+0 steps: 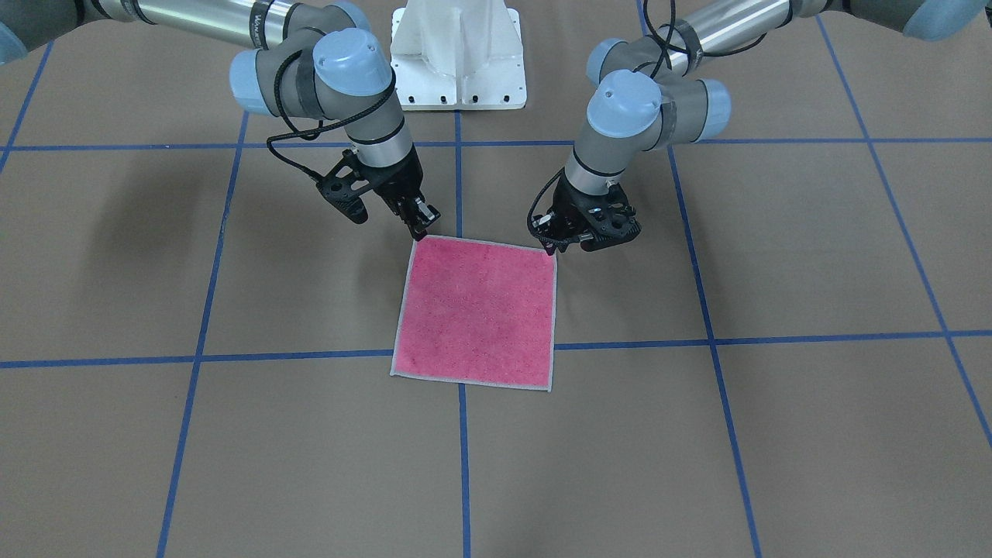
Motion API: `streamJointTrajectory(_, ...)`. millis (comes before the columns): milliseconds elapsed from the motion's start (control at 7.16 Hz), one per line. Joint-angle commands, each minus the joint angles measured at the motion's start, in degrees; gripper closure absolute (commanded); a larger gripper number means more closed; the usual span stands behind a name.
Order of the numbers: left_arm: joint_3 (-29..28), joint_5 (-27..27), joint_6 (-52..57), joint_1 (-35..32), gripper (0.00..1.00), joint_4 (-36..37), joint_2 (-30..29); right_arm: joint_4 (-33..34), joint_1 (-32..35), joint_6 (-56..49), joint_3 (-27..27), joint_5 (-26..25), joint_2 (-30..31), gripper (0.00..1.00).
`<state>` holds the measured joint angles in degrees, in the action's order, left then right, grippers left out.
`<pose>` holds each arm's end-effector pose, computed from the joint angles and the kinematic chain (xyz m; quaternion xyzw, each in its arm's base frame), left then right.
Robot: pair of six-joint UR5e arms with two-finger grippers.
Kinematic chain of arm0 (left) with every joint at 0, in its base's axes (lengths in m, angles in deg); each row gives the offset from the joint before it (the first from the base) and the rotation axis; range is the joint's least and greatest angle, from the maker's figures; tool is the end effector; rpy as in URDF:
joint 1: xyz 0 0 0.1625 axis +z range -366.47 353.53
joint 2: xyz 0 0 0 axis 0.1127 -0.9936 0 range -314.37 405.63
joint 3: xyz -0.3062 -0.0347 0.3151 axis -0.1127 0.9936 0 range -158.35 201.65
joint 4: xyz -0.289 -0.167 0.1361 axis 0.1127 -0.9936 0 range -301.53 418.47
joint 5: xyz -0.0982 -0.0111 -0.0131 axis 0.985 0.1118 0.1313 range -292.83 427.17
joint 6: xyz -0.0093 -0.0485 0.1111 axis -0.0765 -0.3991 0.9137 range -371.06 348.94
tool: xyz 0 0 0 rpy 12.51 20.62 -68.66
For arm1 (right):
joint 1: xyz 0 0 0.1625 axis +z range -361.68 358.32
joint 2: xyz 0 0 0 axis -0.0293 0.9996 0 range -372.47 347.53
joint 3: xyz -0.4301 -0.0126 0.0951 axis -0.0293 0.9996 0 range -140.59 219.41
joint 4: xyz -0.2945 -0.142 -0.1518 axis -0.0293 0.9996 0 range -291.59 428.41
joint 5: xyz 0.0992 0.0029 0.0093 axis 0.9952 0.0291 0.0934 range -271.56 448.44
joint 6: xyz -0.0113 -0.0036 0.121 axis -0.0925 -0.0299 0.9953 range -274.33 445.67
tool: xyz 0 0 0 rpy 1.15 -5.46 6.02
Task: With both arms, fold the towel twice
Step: 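Bring the left gripper to the towel's other near corner while the right gripper holds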
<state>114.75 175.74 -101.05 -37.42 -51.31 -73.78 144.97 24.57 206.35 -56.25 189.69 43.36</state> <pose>0.5097 -0.4160 0.3581 -0.0235 0.4577 -0.1679 0.8728 -0.5433 -0.3902 0.3039 -0.1048 -0.4425 0.3854 0.8029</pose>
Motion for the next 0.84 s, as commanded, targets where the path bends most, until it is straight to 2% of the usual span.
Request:
streamJointTrajectory(0, -0.03, 0.07, -0.19, 0.01, 1.0, 0.0, -0.21, 0.0, 0.03, 0.0, -0.05, 0.0, 0.16, 1.0)
streamJointTrajectory(419, 1.37, -0.02, -1.15, -0.17, 1.0, 0.26, -0.21, 0.0, 0.29, -0.09, -0.4, 0.18, 0.25, 1.0)
streamJointTrajectory(698, 6.27, 0.07, -7.36, 0.27, 1.0, 0.53, 1.1, 0.0, 0.47, -0.18, -8.53, 0.35, 6.19, 1.0)
